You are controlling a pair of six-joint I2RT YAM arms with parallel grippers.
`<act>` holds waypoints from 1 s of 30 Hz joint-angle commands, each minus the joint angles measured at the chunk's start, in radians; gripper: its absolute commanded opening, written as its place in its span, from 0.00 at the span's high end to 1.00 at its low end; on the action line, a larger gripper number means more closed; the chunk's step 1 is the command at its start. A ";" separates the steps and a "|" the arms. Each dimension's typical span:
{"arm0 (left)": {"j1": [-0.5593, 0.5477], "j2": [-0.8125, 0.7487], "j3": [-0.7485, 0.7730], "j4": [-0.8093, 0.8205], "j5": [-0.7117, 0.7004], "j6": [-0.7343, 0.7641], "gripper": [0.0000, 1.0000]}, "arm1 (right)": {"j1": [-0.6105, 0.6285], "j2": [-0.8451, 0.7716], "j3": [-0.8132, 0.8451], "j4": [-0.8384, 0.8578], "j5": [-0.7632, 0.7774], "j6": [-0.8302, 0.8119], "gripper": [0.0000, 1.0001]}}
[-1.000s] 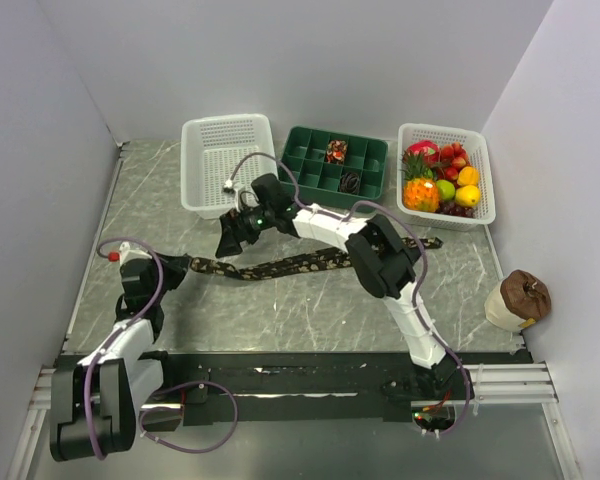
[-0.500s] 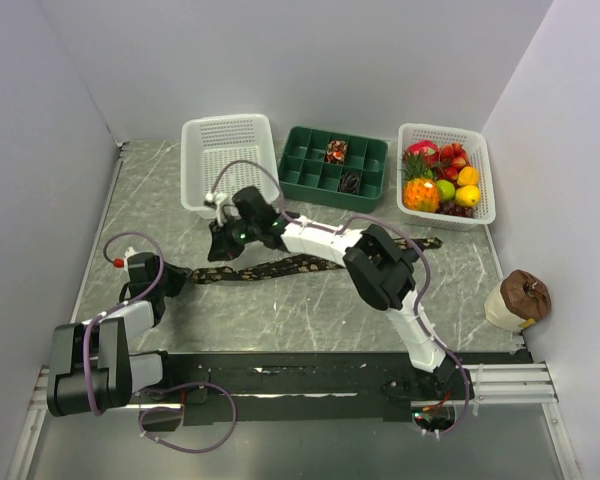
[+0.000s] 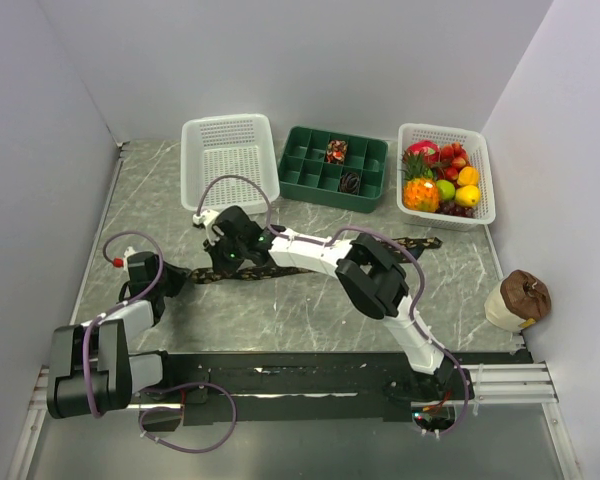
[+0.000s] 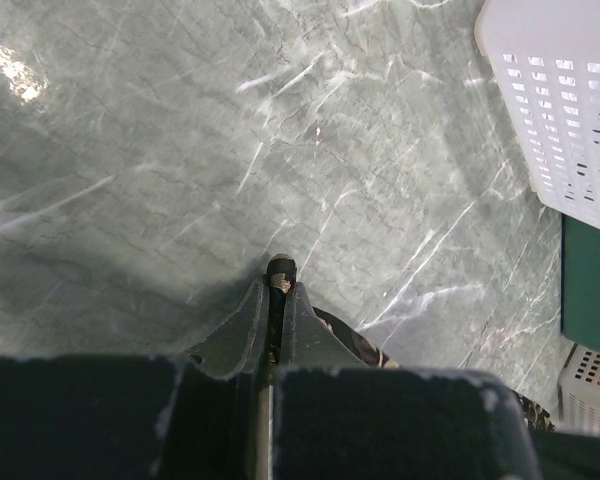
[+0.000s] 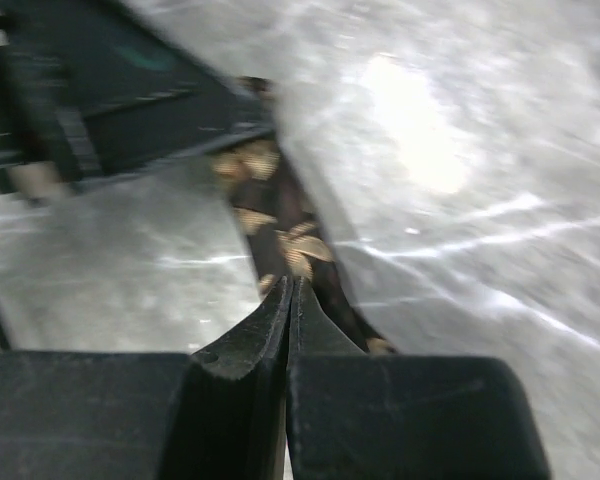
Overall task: Roll the ties
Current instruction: Flatten out the tie at the center of the board, then roll the tie at the center of the board.
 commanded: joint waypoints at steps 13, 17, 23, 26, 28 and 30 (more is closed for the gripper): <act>-0.001 -0.059 0.055 -0.046 -0.040 0.037 0.99 | -0.003 0.005 0.040 -0.053 0.152 -0.047 1.00; -0.001 -0.046 0.067 -0.057 -0.048 0.049 0.99 | -0.003 -0.035 0.033 -0.030 0.117 -0.033 1.00; -0.001 -0.046 0.066 -0.048 -0.049 0.057 0.99 | -0.003 -0.036 0.057 -0.053 0.071 -0.016 1.00; -0.001 -0.045 0.072 -0.048 -0.051 0.066 0.99 | -0.003 -0.036 0.031 -0.053 0.063 -0.010 1.00; -0.001 -0.042 0.074 -0.046 -0.054 0.069 0.99 | -0.003 -0.054 -0.007 -0.027 0.051 -0.004 1.00; -0.001 -0.040 0.077 -0.043 -0.051 0.071 0.99 | -0.002 -0.059 -0.020 -0.023 0.042 0.001 1.00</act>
